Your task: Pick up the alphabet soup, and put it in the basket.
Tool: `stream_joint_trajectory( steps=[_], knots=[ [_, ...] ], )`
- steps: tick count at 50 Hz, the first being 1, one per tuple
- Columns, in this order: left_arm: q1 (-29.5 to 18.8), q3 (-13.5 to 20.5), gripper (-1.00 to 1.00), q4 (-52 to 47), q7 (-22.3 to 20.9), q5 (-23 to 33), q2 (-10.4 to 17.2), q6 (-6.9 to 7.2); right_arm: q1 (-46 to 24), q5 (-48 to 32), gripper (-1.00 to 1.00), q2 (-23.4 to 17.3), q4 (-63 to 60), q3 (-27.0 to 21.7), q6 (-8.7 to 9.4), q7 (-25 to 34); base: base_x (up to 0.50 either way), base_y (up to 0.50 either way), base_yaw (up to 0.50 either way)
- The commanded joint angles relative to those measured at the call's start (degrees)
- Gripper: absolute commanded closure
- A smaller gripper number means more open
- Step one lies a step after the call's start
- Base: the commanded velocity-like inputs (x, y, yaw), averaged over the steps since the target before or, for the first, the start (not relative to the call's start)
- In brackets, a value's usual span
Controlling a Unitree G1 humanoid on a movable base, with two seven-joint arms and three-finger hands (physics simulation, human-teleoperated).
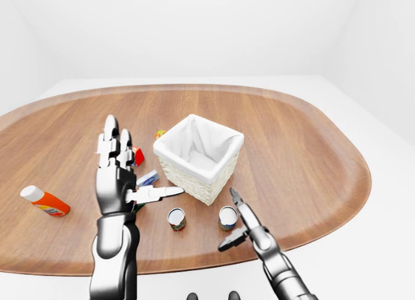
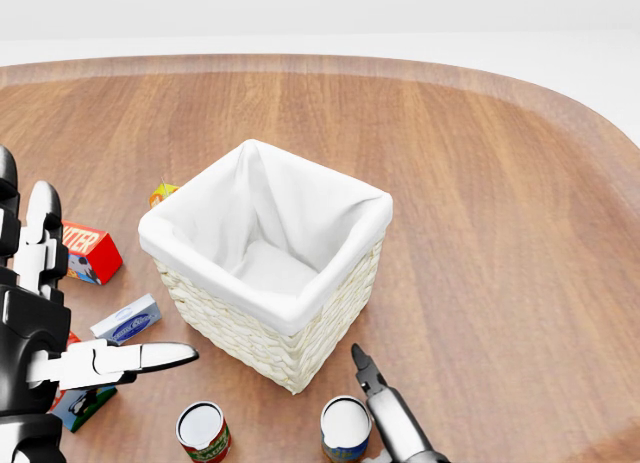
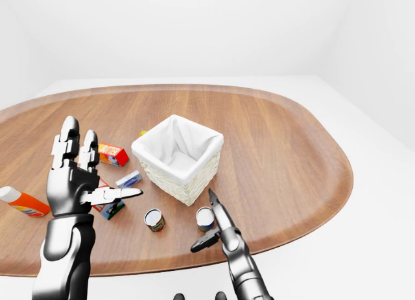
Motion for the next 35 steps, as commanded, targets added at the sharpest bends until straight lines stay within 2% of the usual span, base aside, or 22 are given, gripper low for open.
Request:
stream_joint_trajectory(
  steps=[1, 3, 6, 28, 29, 30, 31, 32, 34, 35],
  knots=[
    [0.0, -0.1, -1.00, 0.0, 0.0, 0.1, 0.0, 0.00, -1.1, -0.5, -1.00, 0.1, 3.0, -0.2, -1.28, -0.5, 0.00, 0.00, 0.00],
    [0.0, 0.0, -1.00, 0.2, 0.0, 0.1, 0.0, 0.00, -1.7, -0.6, -1.00, 0.1, 5.2, -0.3, -2.25, -0.8, 0.00, 0.00, 0.00],
    [-0.1, 0.0, -1.00, 0.3, 0.0, 0.1, 0.0, 0.00, -2.0, -0.7, -1.00, 0.1, 5.9, -0.5, -2.42, -1.0, 0.00, 0.00, 0.00],
    [0.0, 0.1, -1.00, 0.2, -0.1, 0.1, 0.0, 0.00, -2.0, -0.8, -1.00, 0.0, 7.7, -0.7, -2.38, -0.4, 0.00, 0.00, 0.00],
    [0.0, 0.1, -1.00, 0.3, -0.1, 0.1, 0.0, 0.00, -2.0, -0.8, -0.59, 0.0, 7.9, -0.7, -2.52, -0.4, 0.00, 0.00, 0.00],
    [0.0, 0.2, -1.00, 0.4, -0.1, 0.1, 0.0, 0.00, -2.0, -0.7, -0.39, 0.0, 7.9, -0.8, -2.49, -0.3, 0.00, 0.00, 0.00],
    [0.0, 0.2, -1.00, 0.2, -0.1, 0.0, 0.1, 0.00, -2.0, -0.7, -0.10, 0.0, 7.8, -0.7, -2.35, -0.3, 0.00, 0.00, 0.00],
    [0.0, 0.2, -1.00, -0.1, -0.1, 0.0, 0.1, 0.00, -1.9, -0.8, 0.44, 0.0, 7.5, -0.7, -2.34, -0.2, 0.00, 0.00, 0.00],
    [0.0, 0.2, -1.00, -0.1, -0.1, 0.0, 0.1, 0.00, -1.8, -0.8, 0.44, 0.0, 7.5, -0.7, -2.31, -0.2, 0.00, 0.00, 0.00],
    [0.1, 0.2, -1.00, 0.0, -0.1, 0.1, 0.0, 0.00, -1.9, -0.8, 1.00, 0.0, 7.9, -0.6, -2.69, -0.1, 0.00, 0.00, 0.00]
  ],
)
